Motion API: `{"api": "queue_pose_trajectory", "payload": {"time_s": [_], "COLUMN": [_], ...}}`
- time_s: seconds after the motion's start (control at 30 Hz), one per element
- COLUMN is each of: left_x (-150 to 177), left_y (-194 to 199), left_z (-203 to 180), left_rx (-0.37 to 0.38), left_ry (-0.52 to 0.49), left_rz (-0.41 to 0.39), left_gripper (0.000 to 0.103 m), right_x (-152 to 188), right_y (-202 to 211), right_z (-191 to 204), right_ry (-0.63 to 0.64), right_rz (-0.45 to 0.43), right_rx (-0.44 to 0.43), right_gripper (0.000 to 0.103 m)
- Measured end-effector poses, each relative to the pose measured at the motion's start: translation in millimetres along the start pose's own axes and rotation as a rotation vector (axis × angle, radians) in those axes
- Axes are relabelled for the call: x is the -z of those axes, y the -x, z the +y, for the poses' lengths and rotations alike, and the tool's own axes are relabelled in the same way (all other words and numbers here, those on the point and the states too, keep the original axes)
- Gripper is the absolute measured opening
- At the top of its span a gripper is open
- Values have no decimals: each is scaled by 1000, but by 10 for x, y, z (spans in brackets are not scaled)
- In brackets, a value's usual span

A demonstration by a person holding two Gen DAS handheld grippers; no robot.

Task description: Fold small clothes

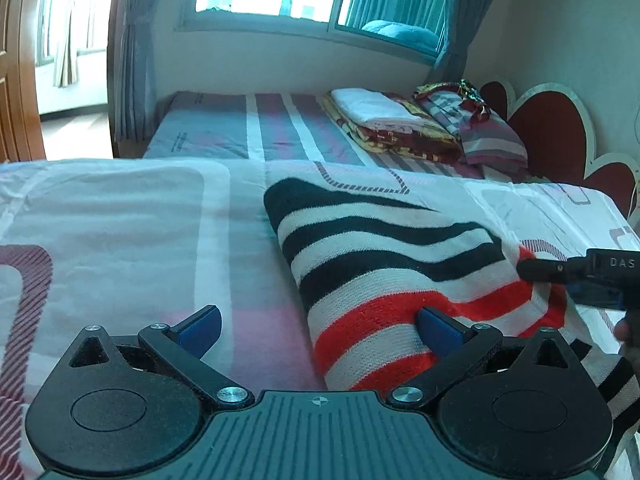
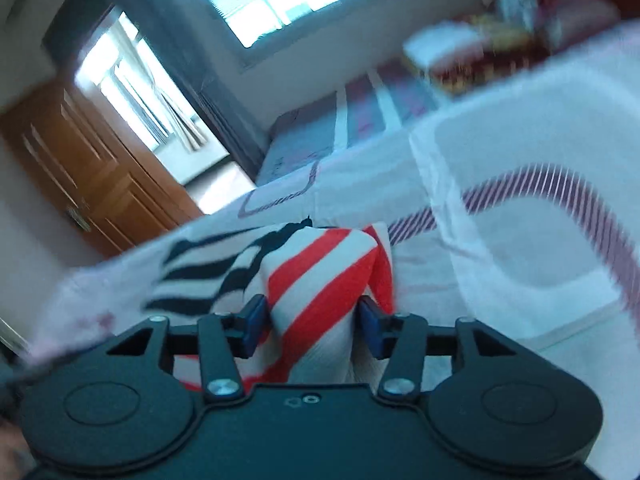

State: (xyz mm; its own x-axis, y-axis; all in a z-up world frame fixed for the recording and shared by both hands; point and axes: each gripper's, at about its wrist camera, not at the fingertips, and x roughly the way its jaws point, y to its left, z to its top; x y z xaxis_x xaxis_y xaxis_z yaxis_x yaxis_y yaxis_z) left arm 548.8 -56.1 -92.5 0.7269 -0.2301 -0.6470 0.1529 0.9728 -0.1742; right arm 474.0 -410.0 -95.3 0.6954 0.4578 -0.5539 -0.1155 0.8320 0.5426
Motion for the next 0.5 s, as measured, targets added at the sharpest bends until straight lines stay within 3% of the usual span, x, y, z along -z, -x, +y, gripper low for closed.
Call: {"api": "queue_pose_trajectory", "payload": {"time_s": [0.07, 0.17, 0.27, 0.37, 0.43, 0.47, 0.5], "left_x": [-8, 0, 53, 59, 54, 57, 51], "left_y": [47, -19, -90, -87, -84, -68, -57], "left_z": [-73, -206, -249, -253, -223, -220, -207], "left_rx": [-38, -90, -95, -93, -80, -80, -84], "left_ry": [-47, -139, -150, -145, -131, -134, -141], "left_rz": [-41, -41, -23, -24, -17, -18, -19], "left_gripper": [103, 103, 103, 103, 103, 103, 103], "right_x": [-10, 59, 103, 183, 199, 202, 203], "right_y": [66, 209, -76, -153, -166, -150, -115], "right_z": [66, 297, 259, 216, 245, 244, 227], "right_ry": [77, 282, 343, 373, 377, 367, 346], "right_rz": [-47, -164, -55, -70, -83, -93, -106], "right_rx": [34, 93, 150, 174, 195, 228, 266], "right_gripper": [12, 12, 14, 13, 18, 39, 51]}}
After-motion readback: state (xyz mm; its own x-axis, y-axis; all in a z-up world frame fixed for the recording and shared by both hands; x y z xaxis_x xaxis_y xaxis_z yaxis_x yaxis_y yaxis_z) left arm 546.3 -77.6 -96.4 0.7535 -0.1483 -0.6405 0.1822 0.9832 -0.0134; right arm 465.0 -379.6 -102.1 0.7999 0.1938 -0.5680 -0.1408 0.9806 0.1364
